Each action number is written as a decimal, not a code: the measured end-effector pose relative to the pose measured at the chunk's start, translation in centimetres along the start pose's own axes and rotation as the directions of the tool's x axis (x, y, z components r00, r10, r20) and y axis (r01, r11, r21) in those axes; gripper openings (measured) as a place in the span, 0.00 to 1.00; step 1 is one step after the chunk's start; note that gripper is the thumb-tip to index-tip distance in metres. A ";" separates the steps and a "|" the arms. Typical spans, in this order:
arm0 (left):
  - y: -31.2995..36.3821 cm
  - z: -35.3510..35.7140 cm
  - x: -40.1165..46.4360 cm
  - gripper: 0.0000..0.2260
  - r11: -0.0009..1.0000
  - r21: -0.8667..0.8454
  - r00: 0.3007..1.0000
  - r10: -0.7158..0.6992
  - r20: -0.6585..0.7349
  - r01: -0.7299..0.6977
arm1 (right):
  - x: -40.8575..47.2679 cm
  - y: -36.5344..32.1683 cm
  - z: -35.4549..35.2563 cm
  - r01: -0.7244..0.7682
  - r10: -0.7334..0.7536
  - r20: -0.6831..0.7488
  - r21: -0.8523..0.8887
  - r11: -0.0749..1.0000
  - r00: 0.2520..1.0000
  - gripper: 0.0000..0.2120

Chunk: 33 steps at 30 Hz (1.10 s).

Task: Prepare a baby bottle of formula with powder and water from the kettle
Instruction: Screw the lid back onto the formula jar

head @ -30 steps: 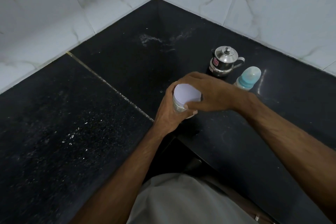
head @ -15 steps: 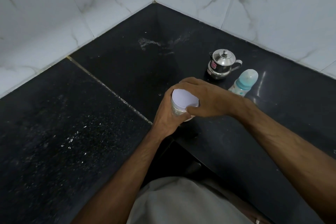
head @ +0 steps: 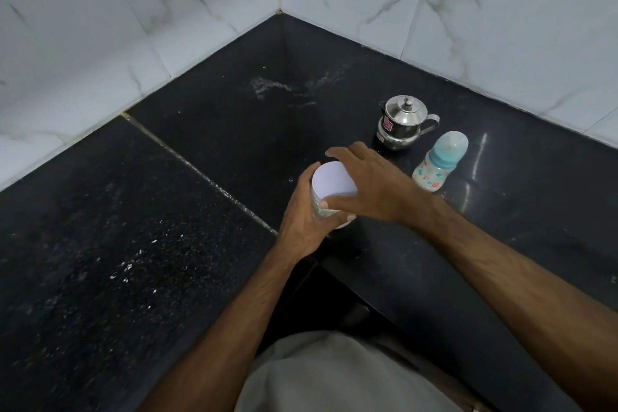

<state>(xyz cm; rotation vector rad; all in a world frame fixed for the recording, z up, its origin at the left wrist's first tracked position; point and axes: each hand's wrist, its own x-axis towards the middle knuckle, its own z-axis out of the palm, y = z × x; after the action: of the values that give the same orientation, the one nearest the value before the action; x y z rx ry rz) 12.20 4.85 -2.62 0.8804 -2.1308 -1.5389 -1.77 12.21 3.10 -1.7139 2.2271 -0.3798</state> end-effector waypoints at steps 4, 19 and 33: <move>-0.1 0.1 -0.2 0.44 1.000 -0.013 1.000 0.001 -0.010 -0.001 | -0.1 0.2 0.2 0.082 -0.090 0.067 0.113 0.990 0.994 0.43; 0.1 0.3 -0.3 0.43 1.000 0.006 1.000 -0.014 -0.021 0.014 | 0.0 0.7 0.3 0.092 -0.117 0.111 0.202 0.975 0.987 0.43; -0.4 0.2 -0.2 0.44 1.000 0.024 1.000 -0.019 -0.010 0.019 | -0.1 0.3 0.4 0.047 -0.059 0.078 0.145 0.988 0.995 0.41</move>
<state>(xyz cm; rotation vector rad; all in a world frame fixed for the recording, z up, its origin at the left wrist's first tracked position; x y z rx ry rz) 12.31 5.04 -3.04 0.9176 -2.1442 -1.5176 -1.80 12.38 2.63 -1.6853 2.0484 -0.4608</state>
